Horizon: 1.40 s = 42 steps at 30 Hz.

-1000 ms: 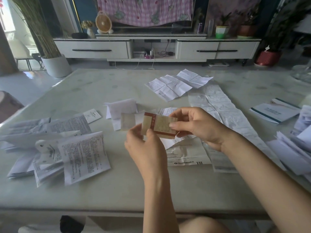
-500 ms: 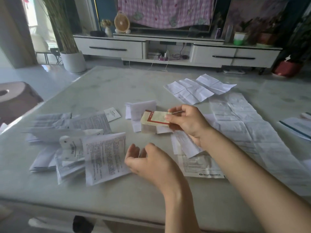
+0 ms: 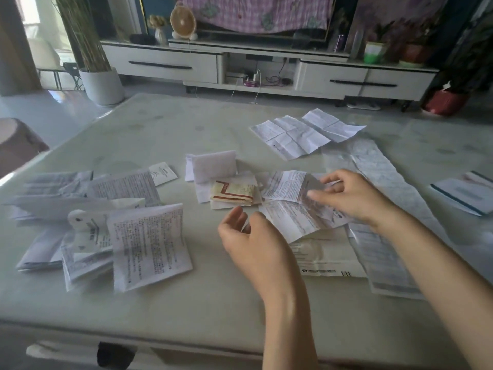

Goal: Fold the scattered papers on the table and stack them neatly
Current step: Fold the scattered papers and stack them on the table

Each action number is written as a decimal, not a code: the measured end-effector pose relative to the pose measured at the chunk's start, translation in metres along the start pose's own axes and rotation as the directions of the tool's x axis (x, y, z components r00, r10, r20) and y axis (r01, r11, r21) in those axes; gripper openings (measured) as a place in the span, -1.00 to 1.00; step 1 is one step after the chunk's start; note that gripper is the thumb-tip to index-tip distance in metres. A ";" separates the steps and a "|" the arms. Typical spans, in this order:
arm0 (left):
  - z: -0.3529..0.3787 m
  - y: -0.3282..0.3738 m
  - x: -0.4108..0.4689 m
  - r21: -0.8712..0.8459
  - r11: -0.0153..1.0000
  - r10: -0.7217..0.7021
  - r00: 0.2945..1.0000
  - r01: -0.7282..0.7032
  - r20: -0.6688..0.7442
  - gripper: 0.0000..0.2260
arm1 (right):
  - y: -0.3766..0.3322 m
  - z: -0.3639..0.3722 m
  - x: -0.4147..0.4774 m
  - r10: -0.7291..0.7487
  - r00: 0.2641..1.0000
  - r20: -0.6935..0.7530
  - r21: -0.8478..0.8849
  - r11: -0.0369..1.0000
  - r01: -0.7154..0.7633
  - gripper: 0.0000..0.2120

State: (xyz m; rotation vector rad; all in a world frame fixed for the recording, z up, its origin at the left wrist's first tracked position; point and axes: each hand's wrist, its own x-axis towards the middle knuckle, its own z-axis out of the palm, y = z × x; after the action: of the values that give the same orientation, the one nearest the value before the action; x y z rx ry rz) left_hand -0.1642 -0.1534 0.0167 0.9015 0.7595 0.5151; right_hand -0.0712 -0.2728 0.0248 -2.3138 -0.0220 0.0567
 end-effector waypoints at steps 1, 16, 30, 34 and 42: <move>0.002 -0.002 -0.001 0.010 1.000 -0.003 1.000 0.002 0.023 -0.77 | -0.001 0.005 -0.003 -0.028 0.999 0.020 -0.073 0.997 0.030 -0.47; 0.004 0.005 -0.011 0.113 0.993 0.008 0.994 -0.021 0.112 -0.74 | -0.017 -0.001 -0.002 -0.312 0.898 -0.310 -0.253 0.937 0.239 -0.71; 0.006 0.006 -0.019 0.248 0.950 0.052 0.879 -0.190 0.474 -0.80 | -0.008 -0.033 -0.052 -0.100 0.953 0.285 0.635 0.764 -0.110 -0.79; 0.008 0.005 -0.019 0.240 0.955 0.064 0.908 -0.176 0.413 -0.79 | -0.004 -0.043 -0.057 -0.175 0.932 0.316 0.667 0.740 -0.087 -0.85; 0.007 0.007 -0.020 0.241 0.970 -0.132 0.850 0.006 0.509 -0.80 | 0.000 -0.045 -0.062 -0.247 0.962 0.114 0.531 0.834 0.151 -0.64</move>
State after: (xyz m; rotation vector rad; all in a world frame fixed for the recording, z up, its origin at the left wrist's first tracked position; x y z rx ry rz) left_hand -0.1720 -0.1672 0.0326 1.1638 0.3497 0.0962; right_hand -0.1309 -0.3078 0.0571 -1.7447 -0.3057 0.1455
